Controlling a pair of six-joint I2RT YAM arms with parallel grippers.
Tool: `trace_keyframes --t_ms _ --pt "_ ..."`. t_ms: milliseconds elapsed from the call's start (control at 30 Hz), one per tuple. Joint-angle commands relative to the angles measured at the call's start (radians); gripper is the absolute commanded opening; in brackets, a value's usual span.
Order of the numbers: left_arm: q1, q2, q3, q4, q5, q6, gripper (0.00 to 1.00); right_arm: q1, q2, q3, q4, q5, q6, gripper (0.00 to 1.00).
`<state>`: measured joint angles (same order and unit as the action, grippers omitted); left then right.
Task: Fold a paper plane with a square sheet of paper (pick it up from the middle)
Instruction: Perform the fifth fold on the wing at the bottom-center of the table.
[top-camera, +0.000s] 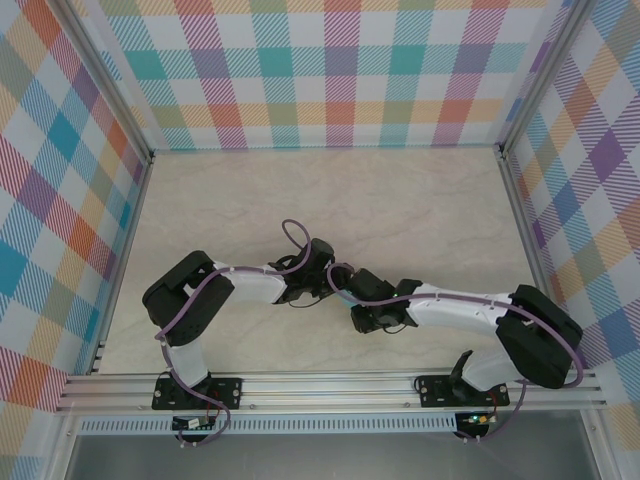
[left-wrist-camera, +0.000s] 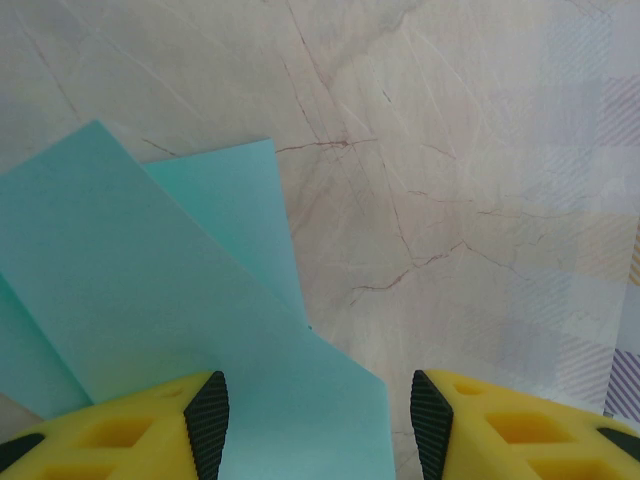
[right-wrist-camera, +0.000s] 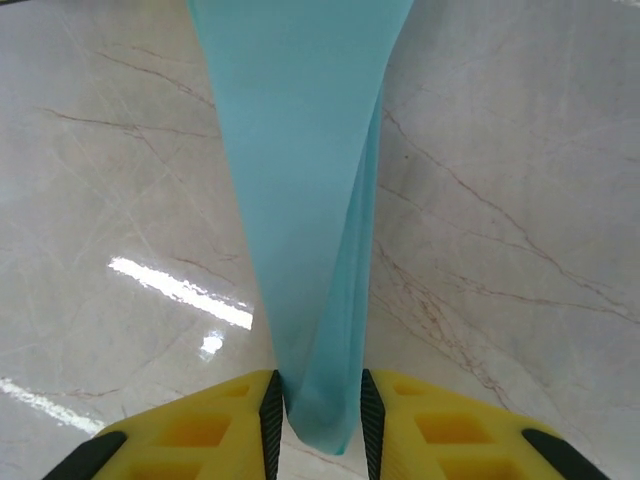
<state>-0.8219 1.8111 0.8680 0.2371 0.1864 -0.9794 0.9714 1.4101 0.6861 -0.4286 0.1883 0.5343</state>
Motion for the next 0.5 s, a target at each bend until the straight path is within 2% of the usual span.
trace_keyframes --t_ms 0,200,467 --pt "0.004 0.094 -0.008 -0.032 0.002 0.001 0.54 0.028 0.019 0.033 -0.069 0.121 0.002 0.27" --pt "0.004 0.097 -0.003 -0.034 0.005 0.001 0.54 0.064 0.007 0.033 -0.083 0.144 0.019 0.27" --pt "0.003 0.105 0.002 -0.033 0.010 0.001 0.54 0.099 0.041 0.043 -0.113 0.181 0.042 0.20"
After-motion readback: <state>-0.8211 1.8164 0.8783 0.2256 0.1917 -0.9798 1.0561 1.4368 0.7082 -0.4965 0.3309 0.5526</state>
